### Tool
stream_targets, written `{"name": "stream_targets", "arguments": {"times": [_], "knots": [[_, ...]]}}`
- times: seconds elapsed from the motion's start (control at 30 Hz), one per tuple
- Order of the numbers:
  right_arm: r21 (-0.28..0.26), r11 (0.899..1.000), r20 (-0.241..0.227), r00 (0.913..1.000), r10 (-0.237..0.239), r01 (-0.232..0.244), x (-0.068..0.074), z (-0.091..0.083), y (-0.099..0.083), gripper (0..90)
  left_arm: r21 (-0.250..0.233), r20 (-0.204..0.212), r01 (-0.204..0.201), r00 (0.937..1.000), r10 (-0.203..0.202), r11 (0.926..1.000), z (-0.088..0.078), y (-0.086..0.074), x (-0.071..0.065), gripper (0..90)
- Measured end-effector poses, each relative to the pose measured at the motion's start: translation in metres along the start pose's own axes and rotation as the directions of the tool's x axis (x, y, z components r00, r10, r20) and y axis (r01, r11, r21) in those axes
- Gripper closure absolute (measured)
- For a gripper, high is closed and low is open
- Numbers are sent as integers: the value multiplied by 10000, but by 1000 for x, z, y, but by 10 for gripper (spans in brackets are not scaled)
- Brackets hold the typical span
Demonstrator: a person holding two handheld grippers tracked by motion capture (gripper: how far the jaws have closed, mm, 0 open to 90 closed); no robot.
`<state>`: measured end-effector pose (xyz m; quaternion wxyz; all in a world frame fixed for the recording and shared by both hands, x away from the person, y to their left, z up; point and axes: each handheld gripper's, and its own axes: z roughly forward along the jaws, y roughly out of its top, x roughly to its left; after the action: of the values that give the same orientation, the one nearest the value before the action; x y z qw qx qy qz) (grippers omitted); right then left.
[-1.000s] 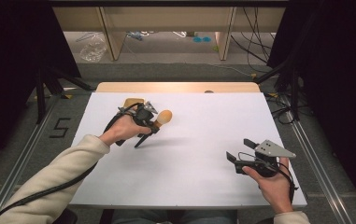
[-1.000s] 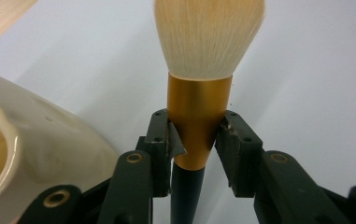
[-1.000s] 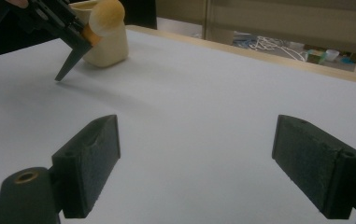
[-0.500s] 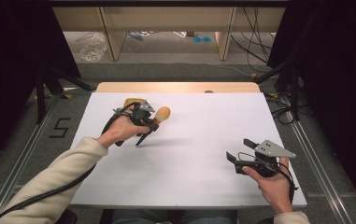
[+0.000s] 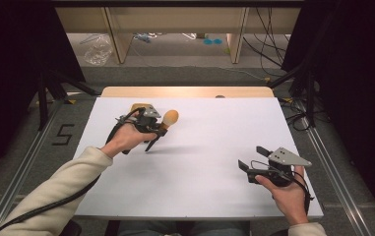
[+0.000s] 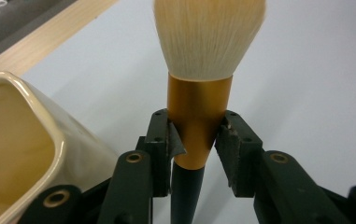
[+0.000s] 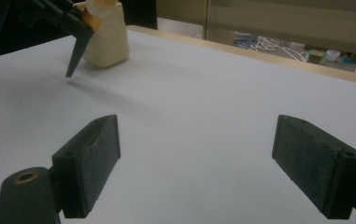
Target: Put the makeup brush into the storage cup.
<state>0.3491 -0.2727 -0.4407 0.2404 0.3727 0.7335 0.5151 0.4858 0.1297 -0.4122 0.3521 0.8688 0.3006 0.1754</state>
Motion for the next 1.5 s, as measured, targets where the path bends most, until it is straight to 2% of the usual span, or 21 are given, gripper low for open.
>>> {"name": "stream_targets", "arguments": {"times": [0.23, 0.27, 0.33, 0.77, 0.83, 0.87, 0.93, 1.07, 1.5], "knots": [[5, 10000, 0, 10000, -2, 2, 0, 0, 0, 162, -327, -26, -172, 9999, 171, 9993, -1, 0, 0, 667], [78, 10000, 95, 9999, -39, 38, 0, -1, 0, 162, -333, 0, -157, 9999, 157, 9993, -1, 0, 0, 667], [85, 9999, 0, 10000, 72, -72, 0, -1, 0, 162, -457, -9, -82, 10000, 82, 9989, -2, 0, 0, 667], [-18, 10000, -3, 10000, 10, -10, 0, 0, 0, 162, -954, -88, -150, 9999, 142, 9953, -4, 0, 1, 667], [94, 9999, 12, 10000, 61, -61, 0, -1, 0, 162, -1067, -78, -140, 9999, 132, 9942, -4, 0, 1, 667], [107, 9999, 67, 10000, 48, -49, 0, -1, 0, 162, -1080, -33, -7, 10000, 3, 9941, -4, -1, 1, 667], [91, 9999, -8, 10000, 85, -85, 0, -1, 0, 162, -1142, -83, -89, 9999, 80, 9934, -5, -1, 2, 667], [93, 9999, 53, 10000, 48, -49, 0, -1, 0, 162, -1245, -117, 19, 9999, -34, 9922, -5, -2, 2, 667], [-3, 10000, 3, 10000, 7, -7, 0, 0, 0, 162, -1671, -257, -89, 9997, 46, 9859, -10, -1, 2, 667]]}}
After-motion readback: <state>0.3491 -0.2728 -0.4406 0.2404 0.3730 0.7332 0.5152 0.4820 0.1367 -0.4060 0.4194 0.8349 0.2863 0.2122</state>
